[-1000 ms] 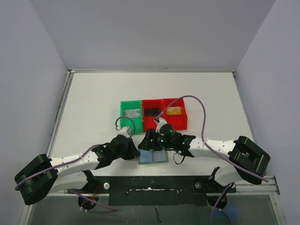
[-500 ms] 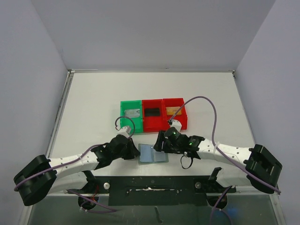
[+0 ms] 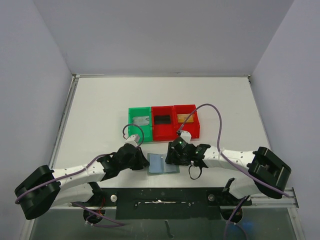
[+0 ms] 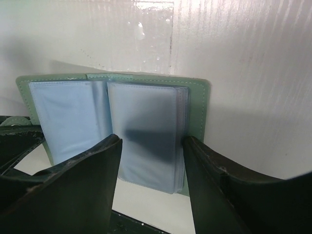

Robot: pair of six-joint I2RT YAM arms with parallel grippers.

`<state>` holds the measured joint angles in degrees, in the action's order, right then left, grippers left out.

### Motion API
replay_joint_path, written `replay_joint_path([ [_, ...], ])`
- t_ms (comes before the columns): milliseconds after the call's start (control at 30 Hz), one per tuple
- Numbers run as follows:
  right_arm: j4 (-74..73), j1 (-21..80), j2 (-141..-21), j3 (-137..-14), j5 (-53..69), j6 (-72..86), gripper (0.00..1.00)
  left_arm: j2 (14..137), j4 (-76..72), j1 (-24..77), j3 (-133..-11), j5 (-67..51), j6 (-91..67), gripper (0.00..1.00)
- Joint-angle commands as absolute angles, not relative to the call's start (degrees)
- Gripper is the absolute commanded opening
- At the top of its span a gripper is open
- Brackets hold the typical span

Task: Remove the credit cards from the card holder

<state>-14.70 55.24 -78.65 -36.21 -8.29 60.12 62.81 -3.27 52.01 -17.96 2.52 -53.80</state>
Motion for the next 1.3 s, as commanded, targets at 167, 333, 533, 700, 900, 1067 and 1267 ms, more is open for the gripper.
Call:
replay_joint_path([
  [167, -14.6, 57.5, -77.9, -40.9, -10.1, 58.7, 0.53, 63.2, -6.8, 51.8, -18.9, 2.3, -53.8, 0.0],
  [333, -21.3, 58.5, -79.4, -44.4, -13.7, 59.4, 0.59, 63.1, -6.5, 51.8, -19.0, 2.2, -53.8, 0.0],
  [533, -26.3, 59.8, -80.7, -47.5, -17.7, 60.5, 0.6, 62.6, -6.0, 51.8, -19.0, 2.3, -53.9, 0.0],
  [700, -29.0, 60.2, -81.8, -49.0, -19.9, 61.6, 0.6, 62.6, -5.7, 51.8, -19.4, 2.3, -53.8, 0.0],
  [900, -25.7, 60.7, -82.1, -48.5, -18.3, 60.2, 0.6, 62.6, -5.9, 51.8, -19.3, 2.4, -53.8, 0.0],
  [1067, -22.8, 60.7, -83.7, -46.6, -18.2, 62.1, 0.6, 62.7, -6.4, 51.8, -19.1, 2.4, -53.9, 0.0],
  [1267, -23.2, 60.8, -87.4, -46.6, -17.9, 63.1, 0.6, 62.7, -6.3, 51.8, -19.2, 2.2, -53.9, 0.0],
])
